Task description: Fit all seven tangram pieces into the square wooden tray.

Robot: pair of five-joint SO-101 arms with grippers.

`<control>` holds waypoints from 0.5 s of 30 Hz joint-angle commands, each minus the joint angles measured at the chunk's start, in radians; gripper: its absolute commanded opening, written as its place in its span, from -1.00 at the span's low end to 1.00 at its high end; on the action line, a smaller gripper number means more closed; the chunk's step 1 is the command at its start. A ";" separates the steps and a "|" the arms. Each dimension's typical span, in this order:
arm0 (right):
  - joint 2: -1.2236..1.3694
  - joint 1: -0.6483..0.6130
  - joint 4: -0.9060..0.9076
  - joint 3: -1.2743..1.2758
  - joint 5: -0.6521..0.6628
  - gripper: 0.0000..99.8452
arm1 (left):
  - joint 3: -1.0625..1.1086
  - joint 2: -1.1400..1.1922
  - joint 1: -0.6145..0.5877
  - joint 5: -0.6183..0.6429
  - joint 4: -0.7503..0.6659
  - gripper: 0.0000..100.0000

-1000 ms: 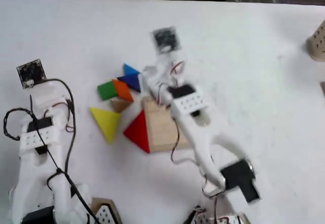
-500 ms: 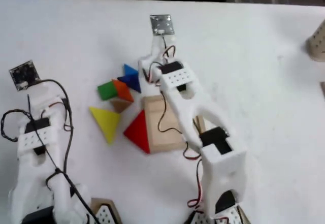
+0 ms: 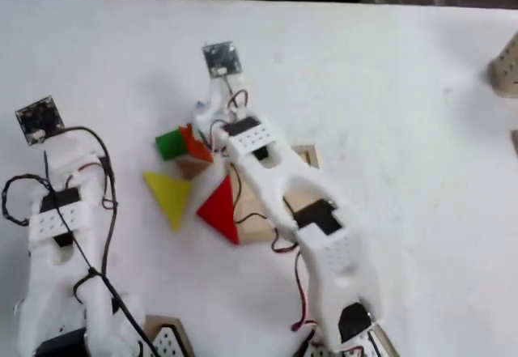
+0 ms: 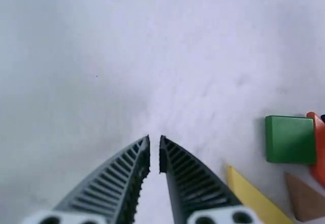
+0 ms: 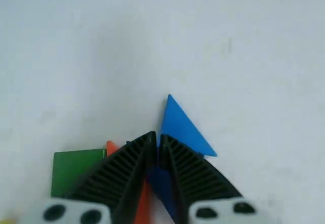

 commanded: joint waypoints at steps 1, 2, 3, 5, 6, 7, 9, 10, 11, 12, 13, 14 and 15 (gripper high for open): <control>0.031 -0.008 -0.085 -0.091 -0.011 -0.97 | -0.023 0.001 -0.015 0.011 -0.031 -0.88; 0.048 -0.008 -0.085 -0.117 -0.012 -0.97 | -0.023 0.001 -0.015 0.011 -0.031 -0.88; 0.071 -0.008 -0.085 -0.146 -0.012 -0.97 | -0.023 -0.001 -0.015 0.011 -0.029 -0.88; 0.116 -0.008 -0.067 -0.215 -0.038 -0.97 | -0.021 -0.001 -0.015 0.011 -0.028 -0.88; 0.133 -0.008 -0.042 -0.247 -0.071 -0.97 | -0.021 -0.002 -0.015 0.011 -0.026 -0.88; 0.150 -0.008 -0.005 -0.281 -0.095 -0.97 | -0.021 -0.002 -0.015 0.011 -0.026 -0.88; 0.180 -0.008 0.081 -0.339 -0.127 -0.97 | -0.020 -0.002 -0.015 0.011 -0.026 -0.88; 0.194 -0.010 0.119 -0.361 -0.143 -0.97 | -0.020 -0.002 -0.015 0.011 -0.025 -0.88; 0.216 -0.015 0.150 -0.379 -0.150 -0.97 | -0.020 -0.002 -0.015 0.011 -0.025 -0.88; 0.245 -0.015 0.174 -0.399 -0.152 -0.97 | -0.020 -0.002 -0.015 0.011 -0.025 -0.88; 0.269 -0.015 0.194 -0.419 -0.152 -0.97 | -0.020 -0.002 -0.015 0.011 -0.025 -0.88; 0.291 -0.015 0.226 -0.446 -0.150 -0.97 | -0.018 -0.002 -0.015 0.011 -0.025 -0.88; 0.297 -0.015 0.269 -0.480 -0.150 -0.97 | -0.018 -0.002 -0.015 0.011 -0.025 -0.88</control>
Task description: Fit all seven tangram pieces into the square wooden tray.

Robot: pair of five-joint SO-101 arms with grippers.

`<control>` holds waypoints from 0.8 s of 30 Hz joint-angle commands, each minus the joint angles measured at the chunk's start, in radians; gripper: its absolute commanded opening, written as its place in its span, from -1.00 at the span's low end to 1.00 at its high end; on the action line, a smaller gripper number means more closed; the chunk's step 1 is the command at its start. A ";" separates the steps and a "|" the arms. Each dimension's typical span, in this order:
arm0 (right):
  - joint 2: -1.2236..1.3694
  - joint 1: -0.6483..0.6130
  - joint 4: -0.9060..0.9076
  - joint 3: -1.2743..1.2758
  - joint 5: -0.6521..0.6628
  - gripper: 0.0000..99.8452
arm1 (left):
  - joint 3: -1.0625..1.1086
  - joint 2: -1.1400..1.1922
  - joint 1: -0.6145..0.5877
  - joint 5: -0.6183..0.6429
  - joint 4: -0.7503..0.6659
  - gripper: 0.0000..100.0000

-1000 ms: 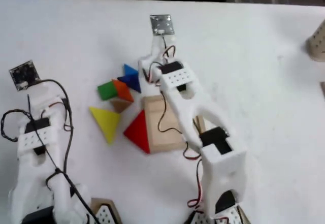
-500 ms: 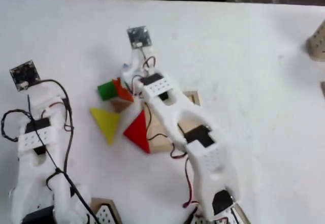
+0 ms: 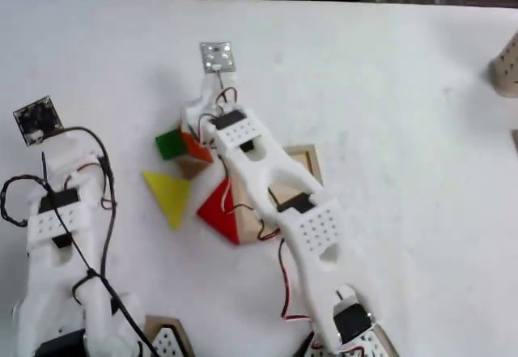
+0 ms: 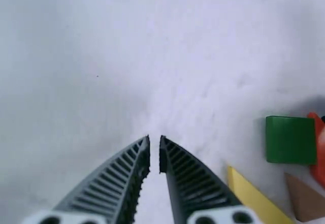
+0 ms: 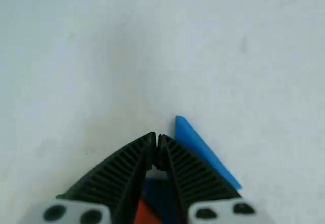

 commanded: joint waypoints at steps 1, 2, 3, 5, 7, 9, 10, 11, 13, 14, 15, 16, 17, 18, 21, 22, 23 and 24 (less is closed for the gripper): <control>0.019 -0.004 0.145 -0.120 -0.011 -0.97 | -0.018 -0.002 -0.015 0.011 -0.025 -0.88; 0.019 -0.004 0.191 -0.140 -0.011 -0.97 | -0.018 -0.002 -0.015 0.011 -0.025 -0.88; 0.015 -0.004 0.237 -0.147 -0.011 -0.97 | -0.018 -0.002 -0.015 0.011 -0.025 -0.88; 0.007 -0.010 0.335 -0.158 -0.008 -0.97 | -0.018 -0.002 -0.015 0.011 -0.025 -0.88; -0.016 -0.015 0.418 -0.163 -0.006 -0.97 | -0.018 -0.002 -0.015 0.011 -0.025 -0.88; -0.056 -0.021 0.498 -0.164 0.006 -0.97 | -0.018 -0.002 -0.013 0.011 -0.026 -0.88; -0.084 -0.030 0.539 -0.161 0.028 -0.97 | -0.018 -0.002 -0.013 0.011 -0.028 -0.88; -0.113 -0.045 0.581 -0.158 0.044 -0.97 | -0.018 -0.002 -0.012 0.011 -0.029 -0.88; -0.174 -0.077 0.685 -0.157 0.058 -0.96 | -0.018 -0.001 -0.012 0.011 -0.029 -0.88; -0.203 -0.096 0.736 -0.157 0.060 -0.96 | -0.018 -0.001 -0.012 0.011 -0.029 -0.88; -0.232 -0.111 0.786 -0.157 0.060 -0.96 | -0.020 -0.001 -0.012 0.011 -0.029 -0.88; -0.262 -0.122 0.829 -0.157 0.060 -0.96 | -0.020 -0.001 -0.012 0.011 -0.029 -0.88; -0.291 -0.127 0.866 -0.157 0.060 -0.96 | -0.020 -0.001 -0.012 0.011 -0.029 -0.88; -0.321 -0.125 0.900 -0.157 0.061 -0.96 | -0.021 -0.001 -0.012 0.011 -0.029 -0.88; -0.423 -0.101 1.012 -0.157 0.064 -0.96 | -0.023 -0.001 -0.010 0.011 -0.031 -0.88; -0.456 -0.093 1.049 -0.152 0.066 -0.96 | -0.023 0.001 -0.008 0.011 -0.031 -0.88; -0.492 -0.084 1.081 -0.138 0.080 -0.96 | -0.023 0.001 -0.004 0.011 -0.031 -0.88; -0.532 -0.077 1.113 -0.117 0.112 -0.96 | -0.023 -0.001 0.005 0.011 -0.031 -0.88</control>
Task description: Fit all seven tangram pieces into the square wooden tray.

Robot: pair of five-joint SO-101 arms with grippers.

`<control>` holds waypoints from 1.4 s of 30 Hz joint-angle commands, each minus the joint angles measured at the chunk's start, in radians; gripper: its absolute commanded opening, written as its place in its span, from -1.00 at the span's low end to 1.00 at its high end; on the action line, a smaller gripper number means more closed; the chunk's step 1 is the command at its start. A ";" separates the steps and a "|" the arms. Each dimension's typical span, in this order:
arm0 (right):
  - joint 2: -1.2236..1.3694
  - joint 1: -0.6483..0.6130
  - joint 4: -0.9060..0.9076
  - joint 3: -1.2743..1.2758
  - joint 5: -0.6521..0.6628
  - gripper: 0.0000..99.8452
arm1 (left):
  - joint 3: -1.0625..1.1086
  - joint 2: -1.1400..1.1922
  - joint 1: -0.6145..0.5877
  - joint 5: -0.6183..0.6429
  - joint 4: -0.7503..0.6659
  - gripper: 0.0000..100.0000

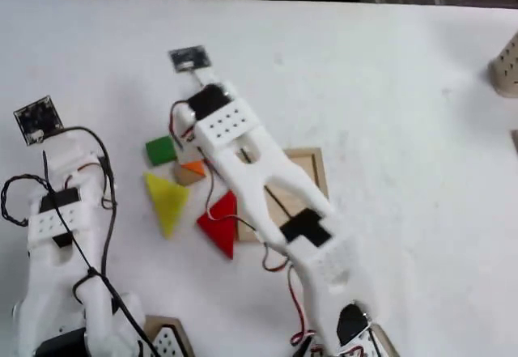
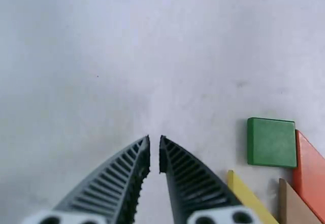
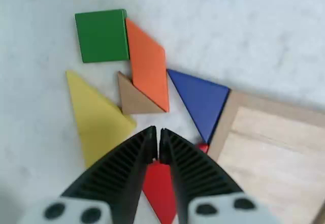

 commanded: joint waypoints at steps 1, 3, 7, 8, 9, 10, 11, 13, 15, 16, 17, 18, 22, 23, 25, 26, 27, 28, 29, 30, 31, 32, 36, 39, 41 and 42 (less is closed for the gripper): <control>-0.194 0.027 0.113 0.055 0.083 -0.96 | -0.023 -0.002 0.016 0.011 -0.031 -0.88; -0.283 0.039 0.130 0.163 0.112 -0.96 | -0.023 -0.004 0.028 0.011 -0.031 -0.88; -0.493 0.107 0.038 0.499 0.166 -0.96 | -0.026 -0.004 0.042 0.011 -0.032 -0.88; -0.545 0.143 -0.018 0.595 0.190 -0.96 | -0.046 -0.004 0.065 0.008 -0.029 -0.88; -0.596 0.180 -0.077 0.692 0.213 -0.96 | -0.075 0.002 0.084 0.006 -0.021 -0.88; -0.645 0.213 -0.136 0.789 0.236 -0.96 | -0.104 0.004 0.096 0.006 -0.011 -0.88; -0.694 0.243 -0.194 0.891 0.262 -0.96 | -0.133 0.004 0.104 0.006 0.009 -0.87; -0.794 0.295 -0.308 1.083 0.310 -0.96 | -0.203 0.007 0.137 -0.005 0.057 -0.82; -0.888 0.352 -0.418 1.258 0.342 -0.96 | -0.272 0.018 0.194 -0.034 0.115 -0.73; -0.934 0.377 -0.469 1.341 0.353 -0.96 | -0.310 0.033 0.216 -0.040 0.144 -0.69; -0.975 0.403 -0.513 1.413 0.359 -0.96 | -0.351 0.056 0.232 -0.041 0.169 -0.67; -1.015 0.427 -0.555 1.482 0.368 -0.96 | -0.394 0.088 0.245 -0.041 0.186 -0.67; -1.152 0.515 -0.665 1.680 0.442 -0.96 | -0.577 0.236 0.278 -0.043 0.229 -0.67; -1.179 0.527 -0.674 1.711 0.462 -0.96 | -0.618 0.275 0.289 -0.044 0.232 -0.67; -1.230 0.538 -0.676 1.754 0.489 -0.96 | -0.692 0.352 0.314 -0.044 0.227 -0.67; -1.248 0.538 -0.676 1.772 0.497 -0.96 | -0.730 0.392 0.328 -0.046 0.226 -0.67; -1.264 0.535 -0.676 1.789 0.502 -0.96 | -0.770 0.433 0.341 -0.046 0.224 -0.67; -1.279 0.535 -0.676 1.801 0.500 -0.96 | -0.812 0.473 0.355 -0.046 0.224 -0.67; -1.293 0.538 -0.674 1.812 0.500 -0.96 | -0.850 0.513 0.364 -0.046 0.224 -0.67; -1.303 0.541 -0.674 1.821 0.500 -0.96 | -0.890 0.550 0.375 -0.046 0.224 -0.67; -1.311 0.541 -0.674 1.826 0.500 -0.96 | -0.924 0.584 0.380 -0.048 0.224 -0.67; -1.316 0.541 -0.673 1.832 0.500 -0.96 | -0.959 0.618 0.383 -0.057 0.224 -0.67; -1.319 0.541 -0.677 1.837 0.502 -0.96 | -1.089 0.745 0.410 -0.230 0.224 -0.67; -1.316 0.541 -0.677 1.837 0.502 -0.96 | -1.185 0.834 0.435 -0.322 0.224 -0.77; -1.316 0.541 -0.677 1.837 0.502 -0.96 | -1.247 0.900 0.447 -0.354 0.196 -0.92; -1.316 0.541 -0.677 1.837 0.502 -0.96 | -1.272 0.935 0.452 -0.365 0.160 -0.97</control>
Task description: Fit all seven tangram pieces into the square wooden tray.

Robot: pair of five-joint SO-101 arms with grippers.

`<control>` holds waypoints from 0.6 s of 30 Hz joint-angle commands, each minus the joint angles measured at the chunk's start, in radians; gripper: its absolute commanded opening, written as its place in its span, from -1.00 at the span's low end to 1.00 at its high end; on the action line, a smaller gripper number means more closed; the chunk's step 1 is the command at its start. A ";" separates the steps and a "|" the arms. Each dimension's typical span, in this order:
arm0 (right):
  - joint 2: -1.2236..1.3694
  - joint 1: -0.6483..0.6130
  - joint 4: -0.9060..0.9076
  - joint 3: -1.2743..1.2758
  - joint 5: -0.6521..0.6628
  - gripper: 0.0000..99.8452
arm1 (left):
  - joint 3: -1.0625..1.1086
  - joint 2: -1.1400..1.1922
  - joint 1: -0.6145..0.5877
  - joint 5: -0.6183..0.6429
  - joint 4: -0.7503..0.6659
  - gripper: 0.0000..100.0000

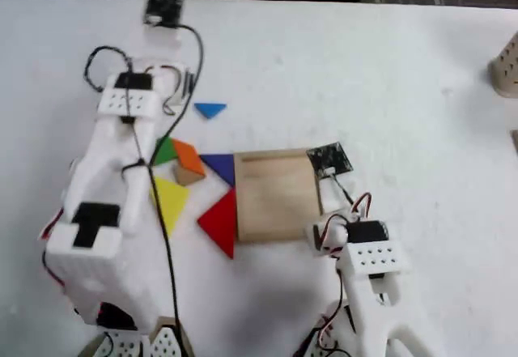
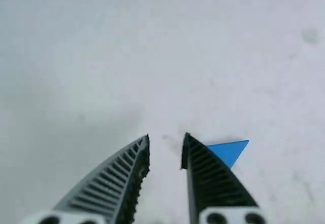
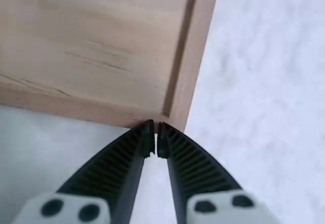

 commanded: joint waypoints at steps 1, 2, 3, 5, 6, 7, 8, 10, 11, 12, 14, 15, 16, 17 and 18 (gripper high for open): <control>-0.019 0.008 -0.013 -0.005 0.009 -0.96 | -0.169 0.119 0.038 -0.061 -0.104 -0.95; -0.019 0.008 -0.013 -0.005 0.009 -0.96 | -0.187 0.157 0.038 -0.058 -0.143 -0.92; -0.019 0.008 -0.013 -0.005 0.009 -0.96 | -0.199 0.194 0.041 -0.058 -0.178 -0.92; -0.019 0.008 -0.013 -0.005 0.009 -0.96 | -0.216 0.254 0.051 -0.058 -0.230 -0.92; -0.019 0.008 -0.015 -0.005 0.009 -0.96 | -0.224 0.280 0.061 -0.058 -0.241 -0.92; -0.019 0.008 -0.015 -0.005 0.009 -0.96 | -0.232 0.298 0.070 -0.058 -0.244 -0.92; -0.019 0.008 -0.015 -0.005 0.009 -0.96 | -0.235 0.314 0.077 -0.058 -0.244 -0.92; -0.019 0.008 -0.015 -0.005 0.009 -0.96 | -0.235 0.338 0.091 -0.058 -0.244 -0.92; -0.019 0.008 -0.015 -0.005 0.009 -0.96 | -0.235 0.349 0.094 -0.058 -0.244 -0.92; -0.019 0.008 -0.015 -0.005 0.009 -0.96 | -0.232 0.358 0.096 -0.058 -0.249 -0.92; -0.019 0.008 -0.015 -0.005 0.009 -0.96 | -0.230 0.384 0.094 -0.058 -0.250 -0.92; -0.019 0.008 -0.015 -0.005 0.009 -0.96 | -0.227 0.398 0.096 -0.058 -0.247 -0.92; -0.019 0.008 -0.015 -0.005 0.009 -0.96 | -0.227 0.410 0.096 -0.058 -0.242 -0.92; -0.019 0.008 -0.015 -0.005 0.009 -0.96 | -0.226 0.423 0.097 -0.058 -0.242 -0.93; -0.019 0.008 -0.015 -0.005 0.011 -0.96 | -0.224 0.432 0.097 -0.058 -0.238 -0.96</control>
